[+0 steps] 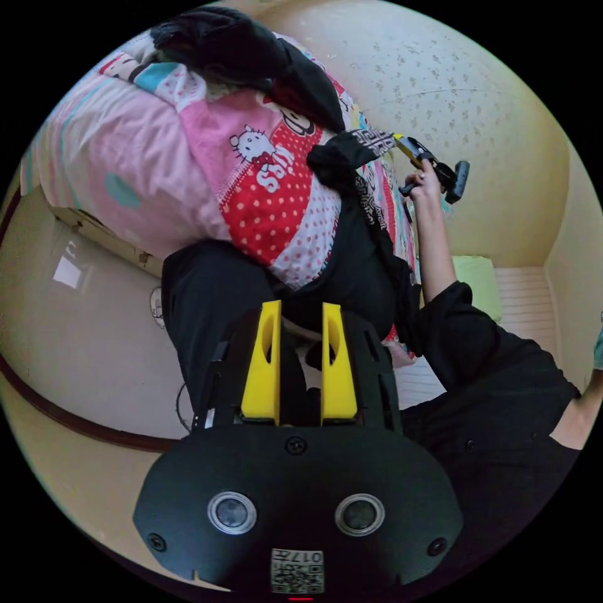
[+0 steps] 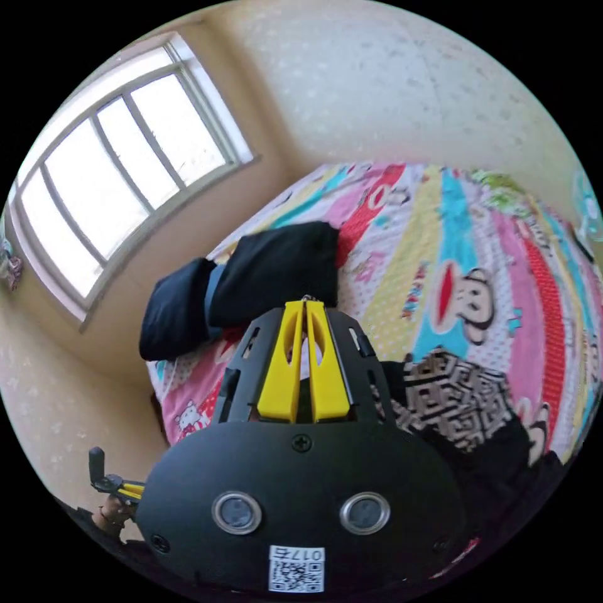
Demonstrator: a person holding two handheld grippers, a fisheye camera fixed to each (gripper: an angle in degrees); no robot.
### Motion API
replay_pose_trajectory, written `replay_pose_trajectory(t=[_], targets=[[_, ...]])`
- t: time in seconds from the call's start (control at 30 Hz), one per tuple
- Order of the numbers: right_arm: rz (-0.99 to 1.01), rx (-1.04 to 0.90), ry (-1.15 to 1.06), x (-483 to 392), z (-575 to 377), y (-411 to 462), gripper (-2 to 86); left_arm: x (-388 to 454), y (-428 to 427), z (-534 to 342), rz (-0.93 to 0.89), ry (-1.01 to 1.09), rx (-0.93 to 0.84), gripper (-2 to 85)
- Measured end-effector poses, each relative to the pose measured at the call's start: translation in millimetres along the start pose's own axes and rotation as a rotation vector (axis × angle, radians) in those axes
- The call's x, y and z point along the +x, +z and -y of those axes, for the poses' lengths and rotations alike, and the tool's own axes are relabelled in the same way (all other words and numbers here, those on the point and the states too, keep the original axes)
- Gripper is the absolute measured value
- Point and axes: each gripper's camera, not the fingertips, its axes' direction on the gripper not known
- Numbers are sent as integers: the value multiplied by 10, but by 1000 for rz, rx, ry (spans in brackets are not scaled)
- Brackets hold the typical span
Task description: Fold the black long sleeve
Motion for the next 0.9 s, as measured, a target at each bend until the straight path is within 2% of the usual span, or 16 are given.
replay_pose_trajectory(t=[0.07,0.13,0.3,0.37,0.5,0.57,0.63,0.73,0.8,0.9], targets=[[-144,127,42,245,-102,-788,15,105,122,94,3,46,-21,101],[-220,174,95,531,-257,-1293,17,262,255,176,-4,100,-32,103],[-457,164,256,1444,-1250,-1998,46,480,539,258,69,190,-24,115],[-416,18,408,1909,-1925,-2147,100,515,616,270,103,216,-4,119],[-206,-14,502,1919,-3116,-2505,116,566,928,316,238,290,-36,124],[-150,-110,511,1683,-3757,-2553,109,577,1181,356,245,309,-120,120],[-163,-123,444,1424,-4072,-2577,96,604,1605,349,239,317,-307,65],[-220,-257,371,1153,-4017,-2709,45,781,1641,240,225,374,-332,6],[-252,-209,304,1014,-3747,-3017,38,931,1387,281,161,399,-304,3],[-224,-146,223,989,-3198,-3382,37,1128,863,568,102,431,-166,7]])
